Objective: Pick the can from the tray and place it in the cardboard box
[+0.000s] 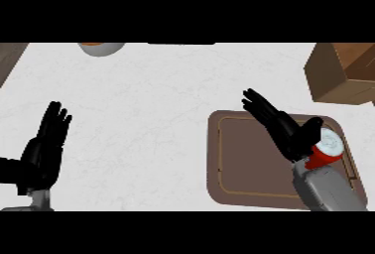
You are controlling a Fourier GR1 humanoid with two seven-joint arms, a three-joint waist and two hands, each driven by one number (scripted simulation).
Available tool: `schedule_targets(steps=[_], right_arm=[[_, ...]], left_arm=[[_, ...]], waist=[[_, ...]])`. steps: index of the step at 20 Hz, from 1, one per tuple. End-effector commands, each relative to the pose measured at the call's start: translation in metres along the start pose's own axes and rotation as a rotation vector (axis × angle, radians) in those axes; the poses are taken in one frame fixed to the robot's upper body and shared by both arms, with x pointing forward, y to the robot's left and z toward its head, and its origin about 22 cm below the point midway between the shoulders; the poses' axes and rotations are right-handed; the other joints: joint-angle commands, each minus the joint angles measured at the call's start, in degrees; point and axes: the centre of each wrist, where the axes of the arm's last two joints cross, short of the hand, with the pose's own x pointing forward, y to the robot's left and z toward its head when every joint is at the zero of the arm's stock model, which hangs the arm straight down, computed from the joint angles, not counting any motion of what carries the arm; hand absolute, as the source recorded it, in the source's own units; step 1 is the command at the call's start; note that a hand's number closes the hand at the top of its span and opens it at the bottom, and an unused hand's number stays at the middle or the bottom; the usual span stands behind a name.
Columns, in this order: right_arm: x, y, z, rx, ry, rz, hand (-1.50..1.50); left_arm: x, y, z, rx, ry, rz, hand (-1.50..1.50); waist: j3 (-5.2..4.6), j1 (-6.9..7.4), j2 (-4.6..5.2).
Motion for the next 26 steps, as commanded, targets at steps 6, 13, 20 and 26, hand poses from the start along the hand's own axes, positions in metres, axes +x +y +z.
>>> schedule_targets(steps=[6, 13, 20, 26], right_arm=[[0.174, -0.114, 0.028, -0.261, -0.423, 0.364, -1.5], [0.192, -0.192, 0.103, -0.247, -0.268, 0.754, -1.5], [0.2, -0.192, 0.121, -0.052, -0.2, 1.021, -1.5], [0.217, -0.146, 0.113, 0.143, 0.047, 1.246, -1.5]], left_arm=[[0.048, 0.004, -0.026, -0.252, -0.235, -0.321, 0.0], [0.042, -0.011, -0.033, -0.423, -0.221, -0.318, 0.0], [0.042, -0.034, -0.033, -0.462, -0.246, -0.33, 0.0], [0.048, -0.037, -0.046, -0.446, -0.232, -0.321, 0.0]], waist=[[0.52, -6.97, -3.37], [0.62, -2.79, -1.78], [0.58, -1.28, -1.75], [0.47, -1.16, -1.67]])
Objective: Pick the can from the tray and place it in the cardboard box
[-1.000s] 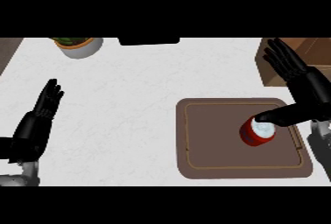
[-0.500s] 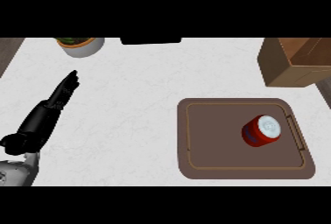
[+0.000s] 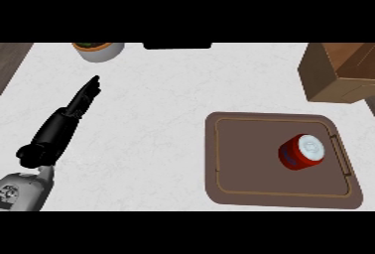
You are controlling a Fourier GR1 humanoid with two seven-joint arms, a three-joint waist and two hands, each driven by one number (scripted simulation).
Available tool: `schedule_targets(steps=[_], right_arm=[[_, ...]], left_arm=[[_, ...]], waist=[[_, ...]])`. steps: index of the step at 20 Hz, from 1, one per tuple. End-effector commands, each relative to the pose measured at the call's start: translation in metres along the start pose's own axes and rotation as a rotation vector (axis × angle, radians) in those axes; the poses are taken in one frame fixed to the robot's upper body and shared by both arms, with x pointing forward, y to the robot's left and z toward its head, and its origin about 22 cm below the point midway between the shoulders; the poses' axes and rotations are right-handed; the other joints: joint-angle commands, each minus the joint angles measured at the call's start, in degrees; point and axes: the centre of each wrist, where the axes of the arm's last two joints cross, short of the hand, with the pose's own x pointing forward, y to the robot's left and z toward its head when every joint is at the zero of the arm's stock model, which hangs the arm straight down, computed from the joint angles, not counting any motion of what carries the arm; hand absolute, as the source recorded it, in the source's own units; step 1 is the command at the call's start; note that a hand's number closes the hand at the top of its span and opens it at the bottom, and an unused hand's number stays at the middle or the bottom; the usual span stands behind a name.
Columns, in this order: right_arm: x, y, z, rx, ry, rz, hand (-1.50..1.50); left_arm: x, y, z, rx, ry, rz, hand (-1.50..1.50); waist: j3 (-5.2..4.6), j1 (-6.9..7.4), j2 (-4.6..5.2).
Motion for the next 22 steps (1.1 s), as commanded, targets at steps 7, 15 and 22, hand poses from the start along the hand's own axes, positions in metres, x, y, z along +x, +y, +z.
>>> schedule_targets(steps=[7, 15, 22], right_arm=[[0.084, 0.03, -0.014, 0.301, 0.115, 0.294, -1.5], [0.119, 0.047, -0.02, 0.404, 0.236, 0.328, -1.5], [0.126, 0.081, -0.055, 0.435, 0.28, 0.299, -1.5]], left_arm=[[0.005, -0.006, -0.009, -0.027, -0.017, -0.007, 0.0], [0.002, -0.014, -0.009, -0.018, -0.028, 0.004, 0.0], [-0.008, 0.005, -0.019, -0.032, -0.027, 0.014, 0.0]], waist=[[-0.04, 1.25, 0.04], [0.01, 1.31, 0.07], [0.02, 1.78, 0.31]])
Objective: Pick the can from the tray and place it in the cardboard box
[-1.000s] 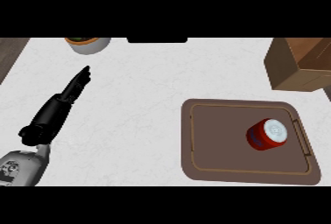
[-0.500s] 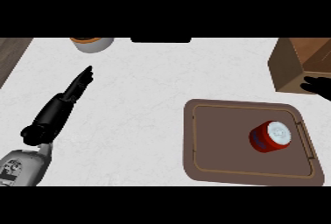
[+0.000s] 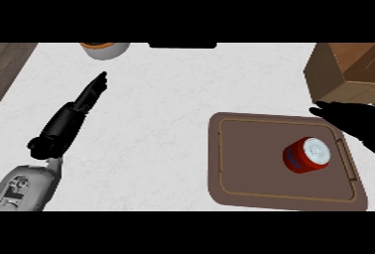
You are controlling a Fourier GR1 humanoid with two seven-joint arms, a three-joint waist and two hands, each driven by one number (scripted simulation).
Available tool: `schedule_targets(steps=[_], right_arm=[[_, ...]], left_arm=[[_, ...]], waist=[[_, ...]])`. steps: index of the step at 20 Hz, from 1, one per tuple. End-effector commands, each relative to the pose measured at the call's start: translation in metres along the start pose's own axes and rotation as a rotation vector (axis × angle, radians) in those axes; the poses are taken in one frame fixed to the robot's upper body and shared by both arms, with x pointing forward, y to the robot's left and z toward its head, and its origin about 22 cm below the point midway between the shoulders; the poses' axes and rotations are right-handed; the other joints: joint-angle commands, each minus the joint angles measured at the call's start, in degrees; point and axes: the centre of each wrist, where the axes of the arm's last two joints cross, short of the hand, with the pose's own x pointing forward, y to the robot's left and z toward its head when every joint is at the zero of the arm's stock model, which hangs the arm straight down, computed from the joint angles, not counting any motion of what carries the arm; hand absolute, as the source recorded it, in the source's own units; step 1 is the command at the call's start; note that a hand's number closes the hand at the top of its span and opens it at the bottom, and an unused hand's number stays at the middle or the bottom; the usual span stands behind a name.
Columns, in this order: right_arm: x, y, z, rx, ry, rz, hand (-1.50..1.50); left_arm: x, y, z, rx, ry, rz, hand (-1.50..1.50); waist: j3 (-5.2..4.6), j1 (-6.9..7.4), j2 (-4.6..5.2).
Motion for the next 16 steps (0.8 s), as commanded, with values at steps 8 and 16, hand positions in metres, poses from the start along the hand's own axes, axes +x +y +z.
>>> schedule_targets(steps=[8, 16], right_arm=[[0.007, 0.015, -0.033, -0.021, 0.084, 0.051, -1.5], [0.013, 0.044, -0.046, 0.005, 0.134, 0.106, -1.5]], left_arm=[[-0.01, -0.008, -0.001, -0.005, 0.019, -0.004, 0.0], [0.003, -0.01, 0.003, 0.005, 0.009, -0.016, 0.0]], waist=[[0.07, -0.37, -0.01], [0.08, -0.39, -0.07]])
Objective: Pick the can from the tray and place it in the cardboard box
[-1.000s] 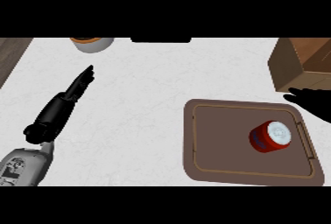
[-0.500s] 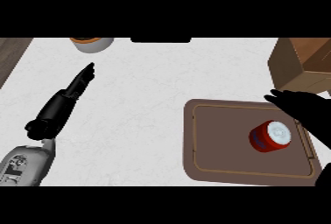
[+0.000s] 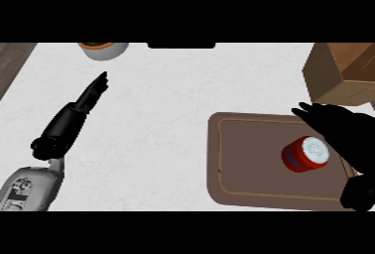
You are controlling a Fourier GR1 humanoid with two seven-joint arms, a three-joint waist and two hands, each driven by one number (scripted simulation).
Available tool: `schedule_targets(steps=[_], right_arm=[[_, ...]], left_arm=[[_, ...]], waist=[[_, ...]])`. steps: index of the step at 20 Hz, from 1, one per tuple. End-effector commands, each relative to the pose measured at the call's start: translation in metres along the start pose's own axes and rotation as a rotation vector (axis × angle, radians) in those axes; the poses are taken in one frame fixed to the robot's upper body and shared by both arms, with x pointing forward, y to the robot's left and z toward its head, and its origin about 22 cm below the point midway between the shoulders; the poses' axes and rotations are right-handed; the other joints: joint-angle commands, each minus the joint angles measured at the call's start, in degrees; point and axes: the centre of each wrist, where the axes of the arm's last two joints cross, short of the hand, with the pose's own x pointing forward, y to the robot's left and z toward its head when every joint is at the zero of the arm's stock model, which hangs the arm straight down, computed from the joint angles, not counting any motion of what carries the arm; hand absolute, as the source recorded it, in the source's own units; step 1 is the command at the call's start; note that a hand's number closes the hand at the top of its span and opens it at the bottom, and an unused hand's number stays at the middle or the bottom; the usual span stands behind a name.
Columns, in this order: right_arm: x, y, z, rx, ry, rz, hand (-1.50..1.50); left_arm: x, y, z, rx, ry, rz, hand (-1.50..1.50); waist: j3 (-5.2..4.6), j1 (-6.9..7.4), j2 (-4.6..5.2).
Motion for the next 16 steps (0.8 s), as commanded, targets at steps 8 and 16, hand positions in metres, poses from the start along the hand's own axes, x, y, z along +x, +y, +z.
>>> schedule_targets(steps=[8, 16], right_arm=[[-0.002, 0.016, -0.028, 0.015, 0.016, 0.012, -1.5], [-0.014, 0.037, -0.047, 0.049, 0.01, -0.002, -1.5]], left_arm=[[0.02, 0.002, 0.019, -0.002, -0.003, 0.004, 0.0], [-0.009, 0.017, 0.001, 0.006, -0.008, -0.011, 0.0]], waist=[[0.01, 0.18, -0.06], [0.0, -0.13, 0.05]])
